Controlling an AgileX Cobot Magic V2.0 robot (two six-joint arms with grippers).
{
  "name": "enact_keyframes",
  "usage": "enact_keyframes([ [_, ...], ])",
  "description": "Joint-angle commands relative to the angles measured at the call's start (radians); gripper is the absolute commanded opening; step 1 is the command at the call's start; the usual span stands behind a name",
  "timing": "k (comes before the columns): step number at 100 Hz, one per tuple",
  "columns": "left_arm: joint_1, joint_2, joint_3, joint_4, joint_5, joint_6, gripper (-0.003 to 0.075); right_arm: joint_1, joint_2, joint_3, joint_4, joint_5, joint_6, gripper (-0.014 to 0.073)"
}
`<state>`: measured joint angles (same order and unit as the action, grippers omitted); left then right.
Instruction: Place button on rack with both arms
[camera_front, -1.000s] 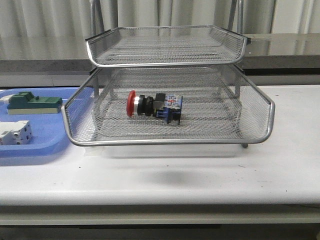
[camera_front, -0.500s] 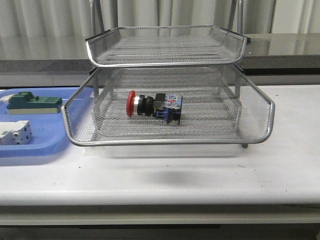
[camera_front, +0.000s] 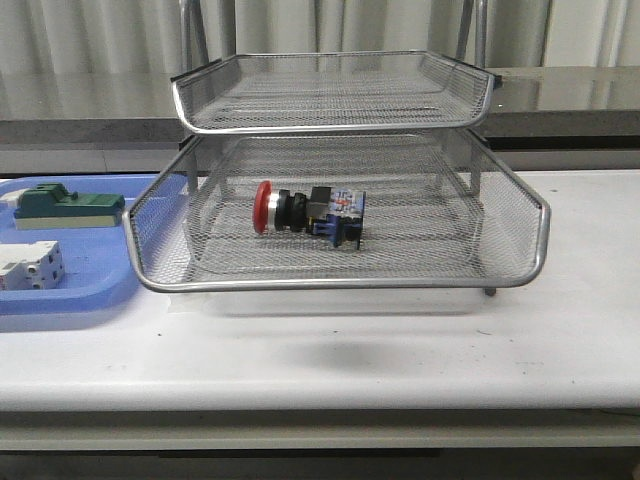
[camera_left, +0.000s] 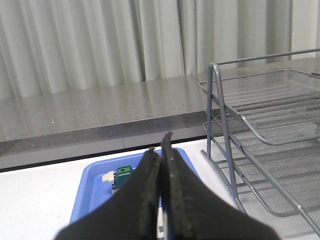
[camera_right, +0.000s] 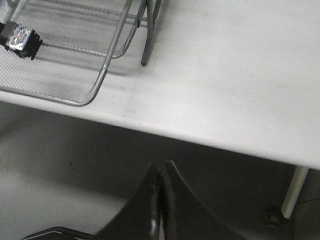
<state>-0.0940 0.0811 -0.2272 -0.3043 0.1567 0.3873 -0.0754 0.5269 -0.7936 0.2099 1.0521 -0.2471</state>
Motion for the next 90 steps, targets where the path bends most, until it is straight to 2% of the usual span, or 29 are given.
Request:
enact_keyframes([
  [1, 0.000, 0.011, -0.024, -0.014, -0.085, -0.008, -0.0020, 0.003, 0.022, -0.030, 0.041, -0.121, -0.008, -0.0062],
  [16, 0.000, 0.011, -0.024, -0.014, -0.085, -0.008, -0.0020, 0.003, 0.124, -0.030, 0.140, -0.142, -0.104, -0.0062],
  [47, 0.000, 0.011, -0.024, -0.014, -0.085, -0.008, -0.0020, 0.015, 0.414, -0.031, 0.461, -0.160, -0.491, -0.0062],
  [68, 0.000, 0.011, -0.024, -0.014, -0.085, -0.008, -0.0020, 0.170, 0.580, -0.031, 0.486, -0.210, -0.665, -0.0062],
  [90, 0.000, 0.011, -0.024, -0.014, -0.085, -0.008, -0.0020, 0.369, 0.737, -0.032, 0.444, -0.303, -0.704, -0.0062],
])
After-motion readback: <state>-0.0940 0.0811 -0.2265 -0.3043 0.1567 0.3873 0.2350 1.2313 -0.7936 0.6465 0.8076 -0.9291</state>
